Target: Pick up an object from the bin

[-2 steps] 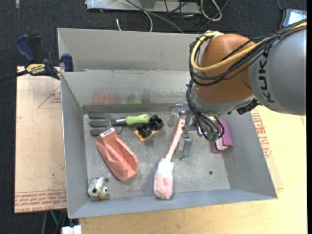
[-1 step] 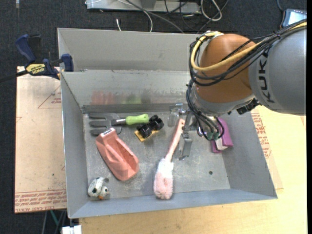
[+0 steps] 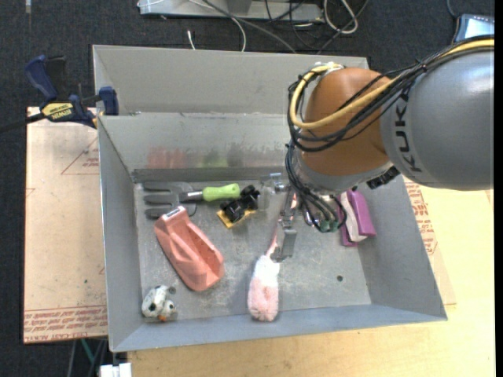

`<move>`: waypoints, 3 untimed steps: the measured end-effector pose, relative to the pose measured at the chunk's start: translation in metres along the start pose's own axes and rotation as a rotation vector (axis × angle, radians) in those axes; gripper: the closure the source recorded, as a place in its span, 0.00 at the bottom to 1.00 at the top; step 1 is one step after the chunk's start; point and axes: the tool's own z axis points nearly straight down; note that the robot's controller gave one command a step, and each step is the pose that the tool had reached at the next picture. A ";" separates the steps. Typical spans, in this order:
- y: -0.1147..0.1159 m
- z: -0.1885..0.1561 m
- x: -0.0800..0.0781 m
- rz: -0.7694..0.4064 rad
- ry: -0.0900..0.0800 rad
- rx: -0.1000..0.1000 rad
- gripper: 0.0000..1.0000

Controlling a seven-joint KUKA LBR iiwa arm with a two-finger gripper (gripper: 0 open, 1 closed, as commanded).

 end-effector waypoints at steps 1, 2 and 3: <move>0.008 0.031 0.023 -0.087 0.008 -0.004 0.00; -0.060 0.091 -0.019 -0.273 0.005 -0.003 0.00; 0.010 0.103 0.067 -0.396 -0.002 -0.008 0.00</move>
Offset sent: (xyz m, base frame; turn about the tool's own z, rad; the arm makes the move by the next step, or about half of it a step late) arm 0.0215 -0.0566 -0.0888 -0.2793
